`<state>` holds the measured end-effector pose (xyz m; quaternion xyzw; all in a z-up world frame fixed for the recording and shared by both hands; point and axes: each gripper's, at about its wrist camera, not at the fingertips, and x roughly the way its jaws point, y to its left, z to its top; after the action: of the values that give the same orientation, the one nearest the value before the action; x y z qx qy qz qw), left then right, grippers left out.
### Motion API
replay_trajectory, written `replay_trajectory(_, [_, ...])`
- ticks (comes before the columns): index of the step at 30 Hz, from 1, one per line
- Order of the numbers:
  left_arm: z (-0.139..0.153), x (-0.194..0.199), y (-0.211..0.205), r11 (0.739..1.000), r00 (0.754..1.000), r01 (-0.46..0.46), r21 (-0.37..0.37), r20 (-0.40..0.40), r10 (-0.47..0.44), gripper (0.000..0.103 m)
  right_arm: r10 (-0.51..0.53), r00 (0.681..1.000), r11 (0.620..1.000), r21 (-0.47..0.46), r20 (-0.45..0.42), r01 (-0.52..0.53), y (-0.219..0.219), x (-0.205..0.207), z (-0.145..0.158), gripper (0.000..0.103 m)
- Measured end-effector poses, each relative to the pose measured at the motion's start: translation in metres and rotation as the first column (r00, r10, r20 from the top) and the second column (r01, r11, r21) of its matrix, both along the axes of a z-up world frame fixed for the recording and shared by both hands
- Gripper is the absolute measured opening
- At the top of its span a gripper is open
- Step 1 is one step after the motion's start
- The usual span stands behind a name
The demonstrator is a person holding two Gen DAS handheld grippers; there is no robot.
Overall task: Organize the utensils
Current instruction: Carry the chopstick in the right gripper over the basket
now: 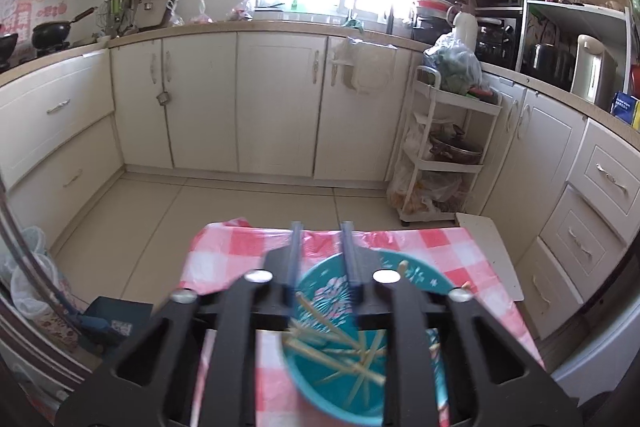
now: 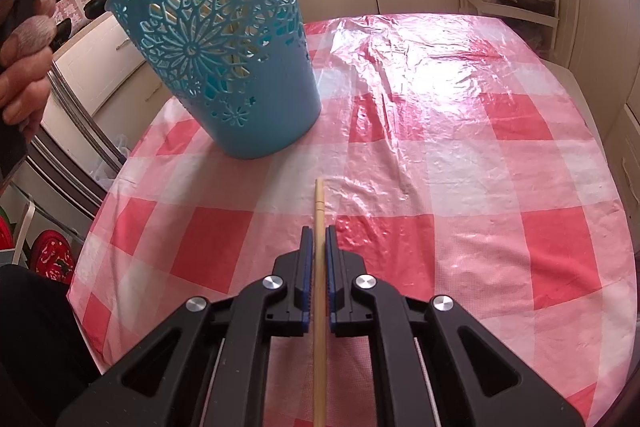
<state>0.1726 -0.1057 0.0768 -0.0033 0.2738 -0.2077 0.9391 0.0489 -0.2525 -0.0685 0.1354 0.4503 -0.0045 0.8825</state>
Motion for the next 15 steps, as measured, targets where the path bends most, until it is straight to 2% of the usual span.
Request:
replay_trajectory(1, [0.003, -0.006, 0.01, 1.0, 1.0, -0.018, 0.0, 0.009, 0.018, 0.057, 0.009, 1.0, 1.0, 0.004, -0.002, -0.009, 0.0, 0.0, 0.001, 0.012])
replay_trajectory(4, [0.012, -0.022, 0.043, 0.998, 0.997, -0.064, -0.023, 0.038, 0.065, 0.072, 0.021, 1.0, 1.0, -0.005, -0.01, -0.021, 0.003, -0.002, 0.002, 0.015])
replay_trajectory(7, [0.013, -0.035, 0.083, 0.987, 0.987, -0.145, -0.067, 0.061, 0.149, 0.083, 0.046, 0.999, 0.996, -0.08, -0.006, -0.046, 0.012, -0.004, 0.002, 0.014])
replay_trajectory(9, [0.003, -0.035, 0.106, 0.974, 0.978, -0.203, -0.102, 0.037, 0.207, 0.086, 0.072, 0.997, 0.981, -0.179, 0.001, -0.071, 0.025, -0.006, 0.001, 0.013])
replay_trajectory(11, [-0.015, -0.022, 0.125, 0.958, 0.964, -0.264, -0.115, -0.07, 0.257, 0.086, 0.093, 0.996, 0.965, -0.247, 0.009, -0.087, 0.035, -0.007, 0.0, 0.009])
replay_trajectory(13, [-0.031, -0.006, 0.142, 0.943, 0.944, -0.299, -0.145, -0.19, 0.27, 0.086, 0.087, 0.996, 0.971, -0.226, 0.007, -0.083, 0.034, -0.008, 0.0, 0.006])
replay_trajectory(15, [-0.034, -0.001, 0.151, 0.937, 0.933, -0.325, -0.131, -0.208, 0.295, 0.086, 0.076, 0.997, 0.984, -0.162, 0.009, -0.073, 0.027, -0.009, 0.003, 0.006])
